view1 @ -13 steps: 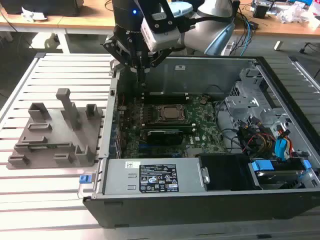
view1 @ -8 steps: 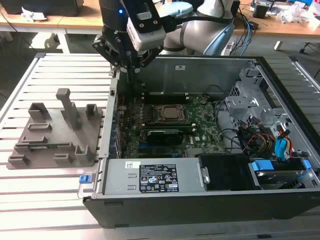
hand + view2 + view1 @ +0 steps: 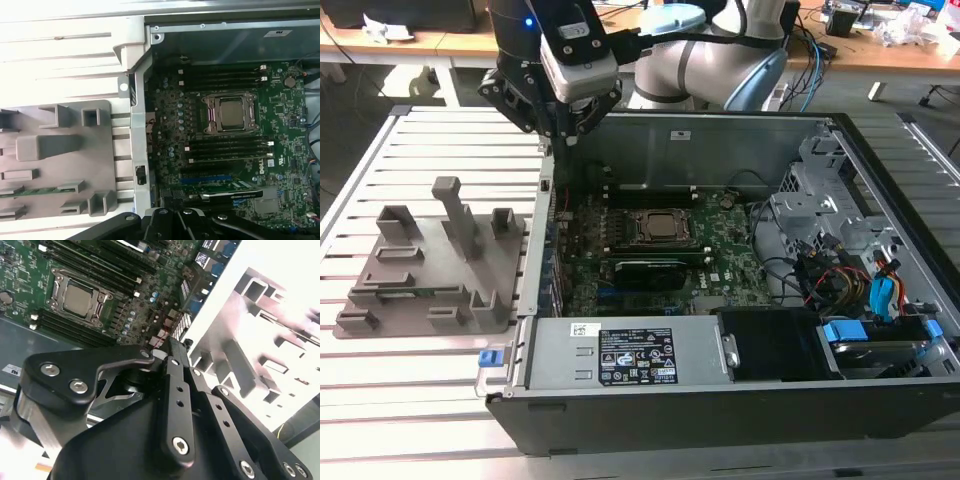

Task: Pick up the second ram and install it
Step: 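Reach for the second ram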

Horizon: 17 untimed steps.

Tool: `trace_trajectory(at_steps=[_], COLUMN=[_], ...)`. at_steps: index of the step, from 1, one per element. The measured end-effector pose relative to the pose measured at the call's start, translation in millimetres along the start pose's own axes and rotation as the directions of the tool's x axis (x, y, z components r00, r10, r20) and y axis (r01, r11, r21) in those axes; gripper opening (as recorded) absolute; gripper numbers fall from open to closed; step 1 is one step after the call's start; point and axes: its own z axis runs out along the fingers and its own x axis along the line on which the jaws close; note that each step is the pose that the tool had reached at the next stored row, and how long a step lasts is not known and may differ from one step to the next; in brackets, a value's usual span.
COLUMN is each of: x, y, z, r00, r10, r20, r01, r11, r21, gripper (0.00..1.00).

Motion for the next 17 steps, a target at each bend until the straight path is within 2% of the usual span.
trace_trajectory(at_steps=[1,8,17], x=[1.7,32.2,53.1], y=[-0.1,-2.4,-3.9], z=[-0.1,-0.8,-1.3], r00=[1.0,1.0,1.0], r10=[0.0,0.0,0.0], r20=[-0.0001,0.0,0.0], r01=[0.0,0.0,0.0], r11=[1.0,1.0,1.0], r21=[0.0,0.0,0.0], gripper=[0.11,0.11,0.11])
